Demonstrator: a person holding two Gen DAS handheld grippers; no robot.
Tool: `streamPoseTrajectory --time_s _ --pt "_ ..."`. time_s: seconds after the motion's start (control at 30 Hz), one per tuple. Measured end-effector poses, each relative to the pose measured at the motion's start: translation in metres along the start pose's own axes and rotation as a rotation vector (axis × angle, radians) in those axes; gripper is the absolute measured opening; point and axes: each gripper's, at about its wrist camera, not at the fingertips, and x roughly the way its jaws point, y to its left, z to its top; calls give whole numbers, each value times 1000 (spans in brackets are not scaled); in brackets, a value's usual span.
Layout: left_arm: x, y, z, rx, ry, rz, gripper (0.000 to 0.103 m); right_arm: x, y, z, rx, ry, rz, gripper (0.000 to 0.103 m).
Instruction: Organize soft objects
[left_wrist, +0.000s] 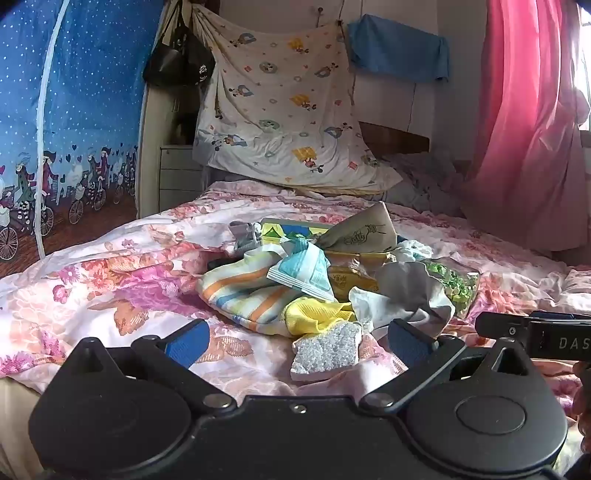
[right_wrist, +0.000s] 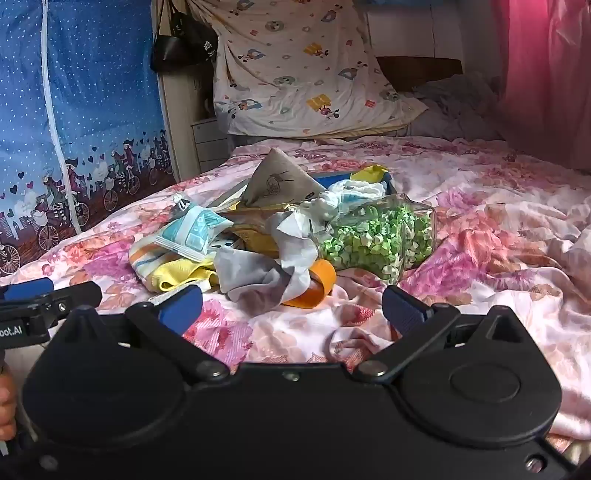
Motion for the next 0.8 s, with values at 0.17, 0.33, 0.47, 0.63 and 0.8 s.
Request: streamPoseTrajectory --time_s 0.17,0.33,0.47,0.63,0.8 --pt "-1 5 2 -8 5 1 102 0 0 -1 -3 -3 2 103" --pt "-4 4 1 -13 1 5 102 -1 1 1 -6 -2 0 103" --pt "0 3 0 -14 7 12 102 -1 2 0 -7 -4 0 103" --pt "1 2 0 -13 8 12 102 0 0 0 -9 -6 -2 102" --pt "1 1 0 -12 8 12 102 -1 0 0 -11 -11 -1 103"
